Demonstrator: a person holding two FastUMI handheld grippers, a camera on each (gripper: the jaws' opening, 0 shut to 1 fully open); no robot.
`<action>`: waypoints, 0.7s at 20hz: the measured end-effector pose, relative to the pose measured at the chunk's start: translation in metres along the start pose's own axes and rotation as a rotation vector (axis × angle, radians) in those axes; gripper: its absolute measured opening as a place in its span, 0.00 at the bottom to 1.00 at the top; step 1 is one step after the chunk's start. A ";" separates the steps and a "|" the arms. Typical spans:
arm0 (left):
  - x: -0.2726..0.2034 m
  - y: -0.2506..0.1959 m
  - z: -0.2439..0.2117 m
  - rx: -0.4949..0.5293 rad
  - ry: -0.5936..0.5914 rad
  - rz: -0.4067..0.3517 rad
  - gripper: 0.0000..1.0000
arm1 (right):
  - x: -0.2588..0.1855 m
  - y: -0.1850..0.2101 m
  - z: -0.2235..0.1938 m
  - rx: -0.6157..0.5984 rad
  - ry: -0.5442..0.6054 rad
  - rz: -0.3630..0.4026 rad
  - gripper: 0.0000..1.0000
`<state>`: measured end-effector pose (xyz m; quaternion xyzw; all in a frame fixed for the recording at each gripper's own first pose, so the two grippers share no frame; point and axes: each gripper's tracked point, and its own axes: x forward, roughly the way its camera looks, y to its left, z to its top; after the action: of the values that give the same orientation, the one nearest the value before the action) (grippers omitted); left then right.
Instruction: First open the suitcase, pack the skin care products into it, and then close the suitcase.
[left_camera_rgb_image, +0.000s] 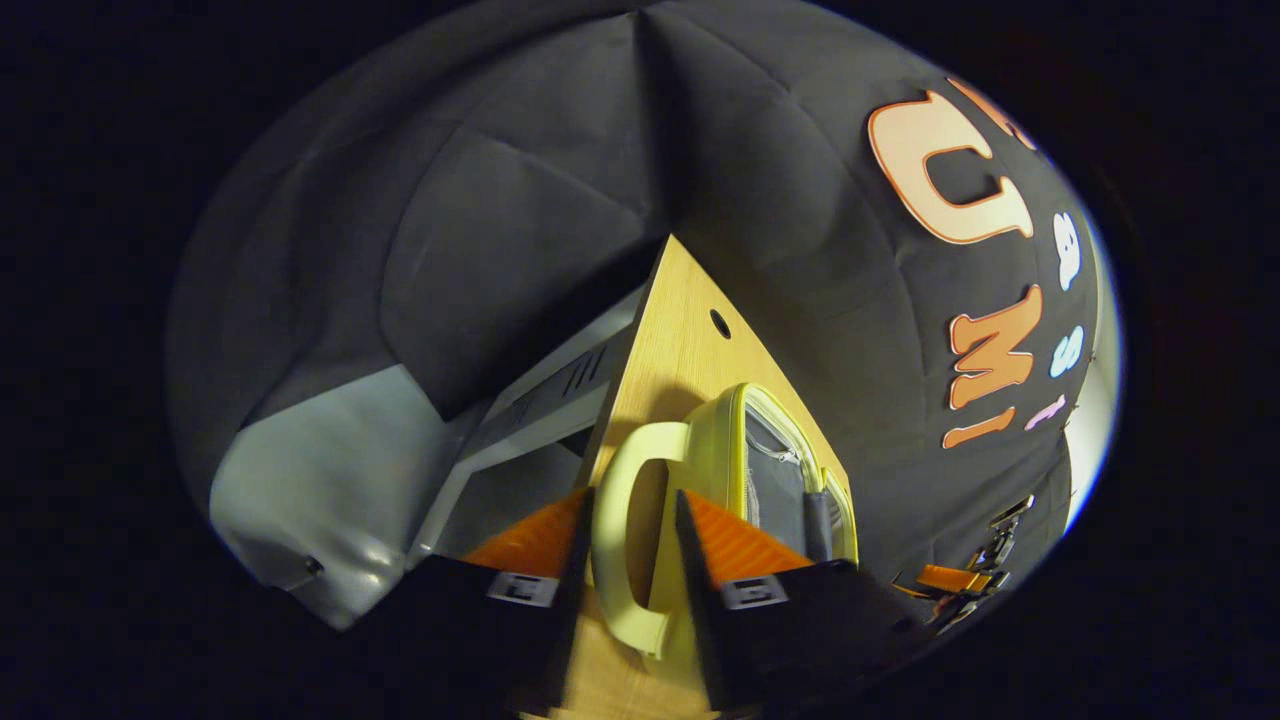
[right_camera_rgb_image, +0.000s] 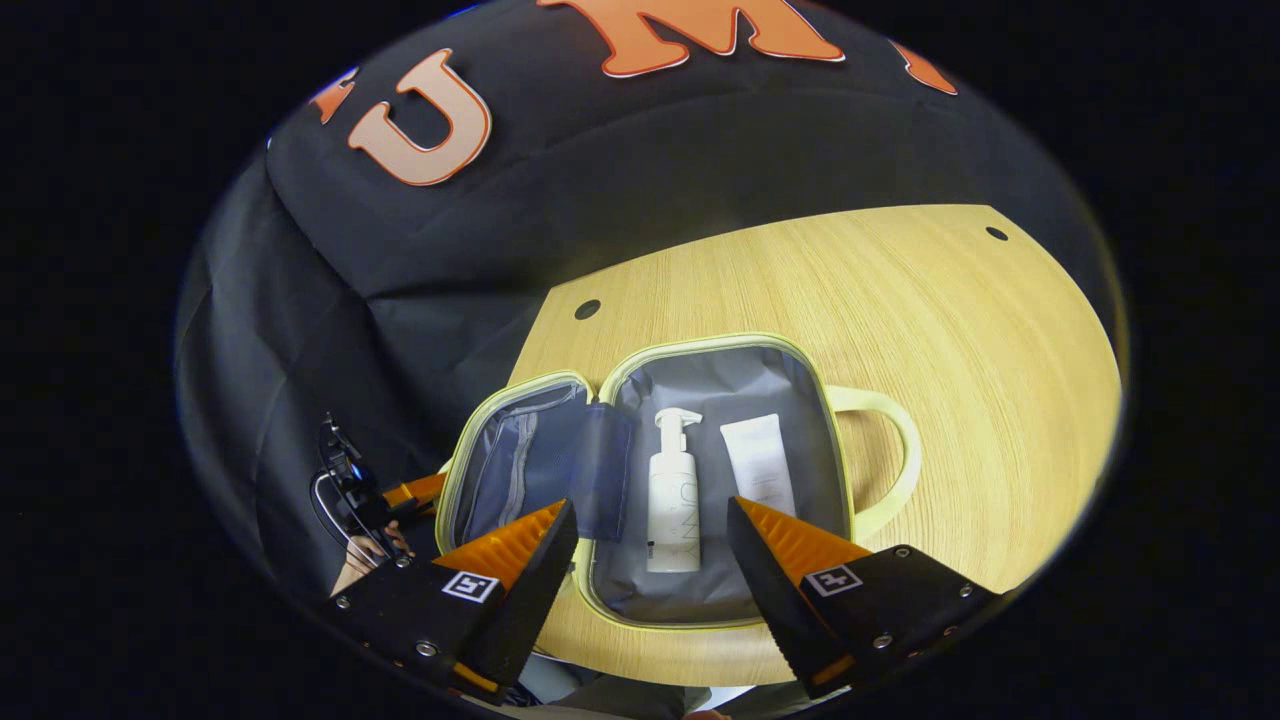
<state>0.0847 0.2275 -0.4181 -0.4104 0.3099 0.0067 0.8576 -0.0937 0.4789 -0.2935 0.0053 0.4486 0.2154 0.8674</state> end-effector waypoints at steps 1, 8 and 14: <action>0.002 -0.003 0.002 -0.008 -0.006 0.009 0.20 | -0.001 -0.003 0.001 0.000 0.000 0.000 0.96; -0.050 -0.087 0.034 0.217 -0.082 0.030 0.10 | -0.016 -0.021 0.023 0.004 -0.040 0.013 0.95; -0.108 -0.239 0.044 0.401 -0.131 -0.065 0.10 | -0.048 -0.037 0.072 -0.067 -0.172 0.036 0.95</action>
<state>0.0841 0.1262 -0.1725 -0.2401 0.2352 -0.0560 0.9402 -0.0481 0.4401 -0.2213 0.0030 0.3650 0.2446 0.8983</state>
